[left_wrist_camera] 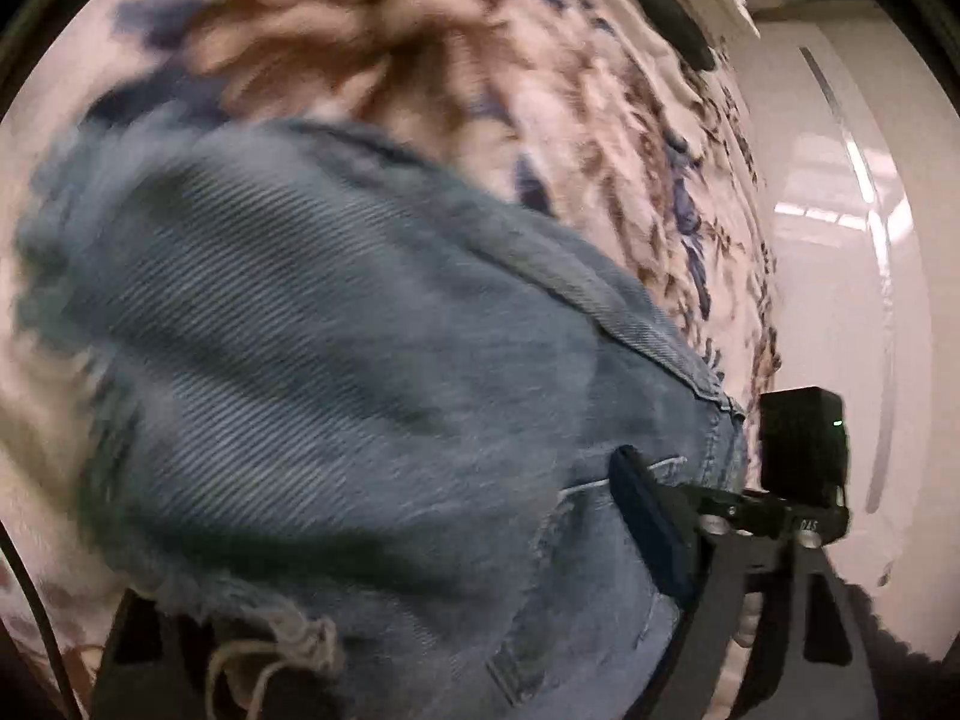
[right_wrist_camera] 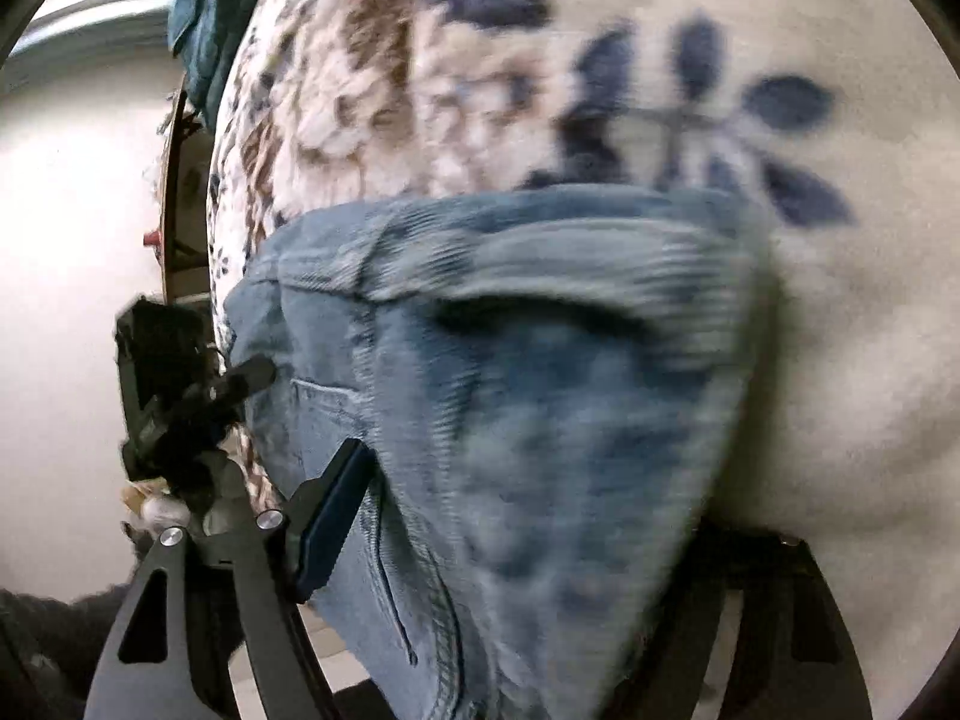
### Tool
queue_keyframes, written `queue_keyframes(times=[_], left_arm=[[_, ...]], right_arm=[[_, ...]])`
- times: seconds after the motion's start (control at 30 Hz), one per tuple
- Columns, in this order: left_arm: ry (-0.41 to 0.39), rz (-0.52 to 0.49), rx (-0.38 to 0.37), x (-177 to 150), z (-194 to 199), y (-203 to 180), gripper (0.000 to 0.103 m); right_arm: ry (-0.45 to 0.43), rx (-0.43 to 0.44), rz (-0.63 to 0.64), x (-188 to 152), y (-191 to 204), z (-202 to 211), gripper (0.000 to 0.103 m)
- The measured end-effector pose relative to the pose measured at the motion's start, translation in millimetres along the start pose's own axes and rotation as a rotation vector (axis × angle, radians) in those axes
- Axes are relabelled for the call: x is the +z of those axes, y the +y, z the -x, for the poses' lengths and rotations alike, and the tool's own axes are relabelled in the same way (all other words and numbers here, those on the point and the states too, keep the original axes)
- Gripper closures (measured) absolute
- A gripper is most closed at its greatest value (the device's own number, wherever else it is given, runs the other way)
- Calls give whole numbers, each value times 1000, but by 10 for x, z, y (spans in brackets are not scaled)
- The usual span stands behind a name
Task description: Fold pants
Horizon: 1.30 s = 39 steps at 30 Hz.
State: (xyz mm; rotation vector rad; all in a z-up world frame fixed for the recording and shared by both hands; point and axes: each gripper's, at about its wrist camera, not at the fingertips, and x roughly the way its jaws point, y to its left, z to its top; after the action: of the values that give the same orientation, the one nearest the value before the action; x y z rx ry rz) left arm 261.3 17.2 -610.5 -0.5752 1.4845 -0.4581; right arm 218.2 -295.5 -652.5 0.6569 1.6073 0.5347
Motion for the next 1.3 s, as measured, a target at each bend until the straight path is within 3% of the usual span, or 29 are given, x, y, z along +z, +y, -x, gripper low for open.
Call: queue_keyframes(times=[0.03,0.07,0.1,0.2,0.27,0.37,0.67,0.8,1.07,1.3], left_arm=[[2,-35,43,5,8,-66,62],[12,-52,75,1,5,-86,66],[11,-60,80,-1,28,-103,75],[3,-82,109,-11,119,-171,85],[-1,-126,163,-46,200,-297,88],[-14,-142,185,-76,338,-401,92],[-93,-125,112,-42,901,-683,96],[-138,-175,101,138,1160,-945,96],[-218,-236,139,834,1516,-1564,96],[-280,-261,173,1854,1712,-2225,96]], right_arm=[[-9,-3,6,-14,19,32,49],[-23,-5,13,-43,48,78,61],[-39,-8,13,-64,66,121,64],[-82,-41,27,-150,159,225,72],[-108,-59,41,-209,245,294,74],[-139,-69,48,-280,384,406,76],[-241,-37,65,-444,840,940,80],[-308,-19,101,-386,1099,1299,80],[-368,25,182,338,1549,1920,81],[-391,56,253,1574,1810,2610,81]])
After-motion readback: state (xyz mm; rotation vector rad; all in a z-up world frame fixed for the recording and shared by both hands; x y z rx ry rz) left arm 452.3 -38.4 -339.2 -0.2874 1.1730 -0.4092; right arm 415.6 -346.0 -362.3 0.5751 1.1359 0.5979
